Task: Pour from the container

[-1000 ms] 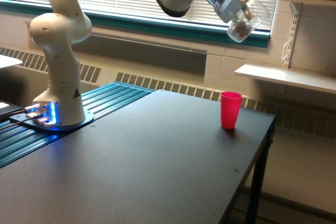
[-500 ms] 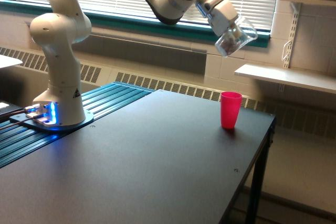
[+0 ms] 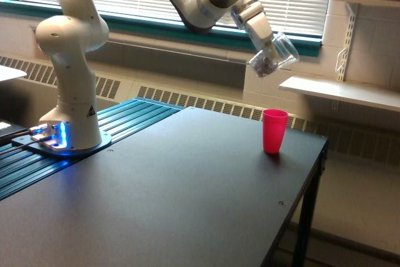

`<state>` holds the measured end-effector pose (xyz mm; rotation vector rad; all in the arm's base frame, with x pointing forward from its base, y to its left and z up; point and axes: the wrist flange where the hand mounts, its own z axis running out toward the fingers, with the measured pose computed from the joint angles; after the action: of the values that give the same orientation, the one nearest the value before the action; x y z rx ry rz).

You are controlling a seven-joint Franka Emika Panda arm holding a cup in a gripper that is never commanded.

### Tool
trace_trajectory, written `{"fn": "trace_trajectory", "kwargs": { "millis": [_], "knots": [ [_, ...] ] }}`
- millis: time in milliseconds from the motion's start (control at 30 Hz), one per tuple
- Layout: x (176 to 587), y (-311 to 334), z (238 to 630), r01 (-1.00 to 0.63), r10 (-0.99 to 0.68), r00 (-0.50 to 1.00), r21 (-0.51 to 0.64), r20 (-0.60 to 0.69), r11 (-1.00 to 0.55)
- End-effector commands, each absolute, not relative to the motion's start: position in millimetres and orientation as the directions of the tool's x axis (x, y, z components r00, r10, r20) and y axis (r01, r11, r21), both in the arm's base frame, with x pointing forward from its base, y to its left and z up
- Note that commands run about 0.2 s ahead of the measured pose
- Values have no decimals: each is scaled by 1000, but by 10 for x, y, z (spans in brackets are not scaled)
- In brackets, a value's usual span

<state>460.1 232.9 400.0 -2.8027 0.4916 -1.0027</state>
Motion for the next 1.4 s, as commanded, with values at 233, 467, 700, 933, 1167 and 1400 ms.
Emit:
{"fn": "trace_trajectory", "kwargs": {
  "millis": [233,467,700,933,1167,1400],
  "knots": [
    [4459,2662,3639,-271,-336,750,-198,571,-942],
    [4435,2733,3355,-322,-373,766,-190,523,-927],
    [4507,2696,3217,-404,-417,745,-145,520,-903],
    [4530,2859,3169,-461,-493,728,-192,477,-867],
    [4495,3044,3120,-479,-514,719,-204,467,-854],
    [4431,3166,2995,-508,-523,729,-164,441,-846]
  ]
}}
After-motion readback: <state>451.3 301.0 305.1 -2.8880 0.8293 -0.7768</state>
